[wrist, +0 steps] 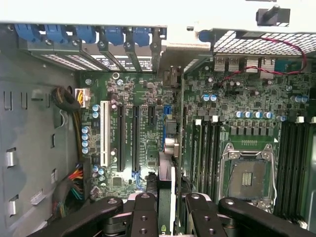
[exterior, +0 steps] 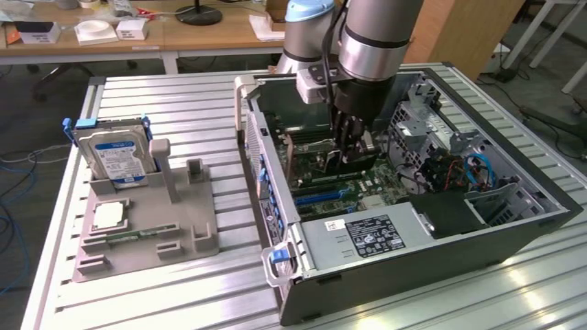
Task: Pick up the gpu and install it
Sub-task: 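Insert the gpu into the slot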
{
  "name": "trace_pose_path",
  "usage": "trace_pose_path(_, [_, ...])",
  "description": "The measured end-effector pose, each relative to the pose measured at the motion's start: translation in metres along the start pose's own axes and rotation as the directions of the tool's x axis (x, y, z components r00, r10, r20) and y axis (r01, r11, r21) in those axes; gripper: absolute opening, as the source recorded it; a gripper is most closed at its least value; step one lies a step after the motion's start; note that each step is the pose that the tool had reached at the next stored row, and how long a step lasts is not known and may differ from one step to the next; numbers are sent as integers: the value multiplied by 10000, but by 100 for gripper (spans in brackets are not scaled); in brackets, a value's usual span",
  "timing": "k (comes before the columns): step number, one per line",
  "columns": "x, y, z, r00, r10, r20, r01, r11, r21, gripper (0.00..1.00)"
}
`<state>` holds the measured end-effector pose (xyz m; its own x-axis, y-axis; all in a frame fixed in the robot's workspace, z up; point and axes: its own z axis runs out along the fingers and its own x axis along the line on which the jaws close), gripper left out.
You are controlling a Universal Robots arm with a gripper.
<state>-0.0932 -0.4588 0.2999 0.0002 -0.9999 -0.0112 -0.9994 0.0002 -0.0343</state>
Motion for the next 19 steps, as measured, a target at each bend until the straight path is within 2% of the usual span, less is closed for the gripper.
trace_pose_path(11, [12, 21, 109, 10000, 0, 0, 0, 10000, 0, 27])
trace_pose_path(14, [13, 51, 228, 10000, 0, 0, 0, 10000, 1, 27])
trace_pose_path(19, [14, 64, 287, 10000, 0, 1, 0, 10000, 0, 27])
